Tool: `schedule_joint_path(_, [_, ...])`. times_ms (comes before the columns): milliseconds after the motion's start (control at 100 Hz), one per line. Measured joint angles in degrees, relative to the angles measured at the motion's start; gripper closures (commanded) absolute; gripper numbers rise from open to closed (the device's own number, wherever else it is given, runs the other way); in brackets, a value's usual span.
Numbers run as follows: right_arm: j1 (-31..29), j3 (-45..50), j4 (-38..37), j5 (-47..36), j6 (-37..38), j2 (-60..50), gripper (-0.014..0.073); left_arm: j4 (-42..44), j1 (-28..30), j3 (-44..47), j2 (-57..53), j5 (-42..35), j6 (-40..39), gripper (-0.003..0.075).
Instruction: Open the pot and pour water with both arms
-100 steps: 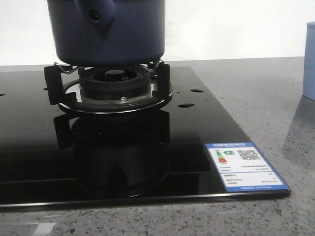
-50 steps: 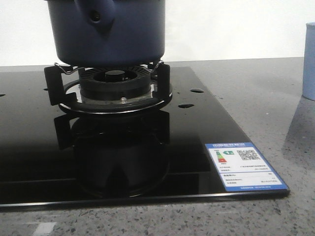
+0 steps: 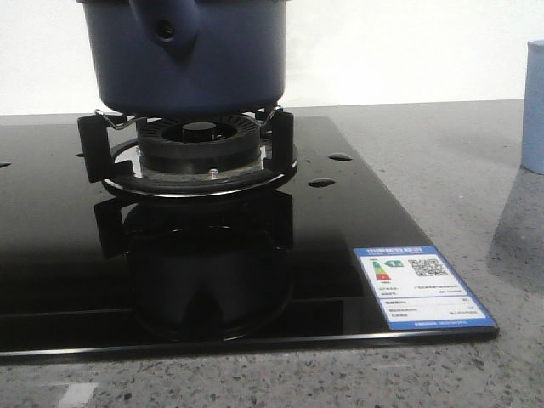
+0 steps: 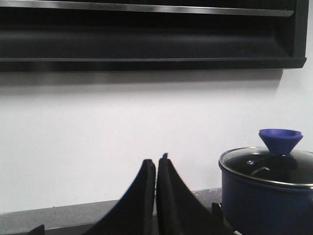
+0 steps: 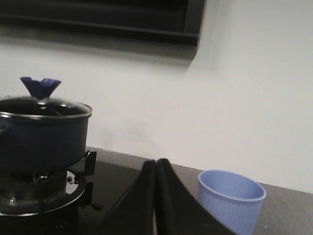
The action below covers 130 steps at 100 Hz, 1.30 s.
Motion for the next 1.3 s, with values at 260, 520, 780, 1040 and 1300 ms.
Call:
schedule_joint_path(260, [0.0,1.1,-0.5,-0.1,0.1,0.0,0.0664,-0.7,0.0,2.1,-2.4,0.5,0.0,0.0741])
schedule_joint_path(520, [0.0,1.1,-0.5,-0.2,0.2,0.0,0.0664,-0.9,0.0,2.1,-2.4,0.9,0.0,0.0741])
schedule_joint_path(780, [0.0,1.1,-0.5,-0.3,0.2,0.0,0.0664,-0.9,0.0,2.1,-2.4,1.1,0.0,0.0741])
schedule_joint_path(1040, [0.0,1.1,-0.5,-0.3,0.2,0.0,0.0664,-0.9,0.0,2.1,-2.4,1.1,0.0,0.0741])
schedule_joint_path(1300, [0.0,1.1,-0.5,-0.3,0.2,0.0,0.0664,5.2,0.4,4.5,-2.4,1.1,-3.7,0.0741])
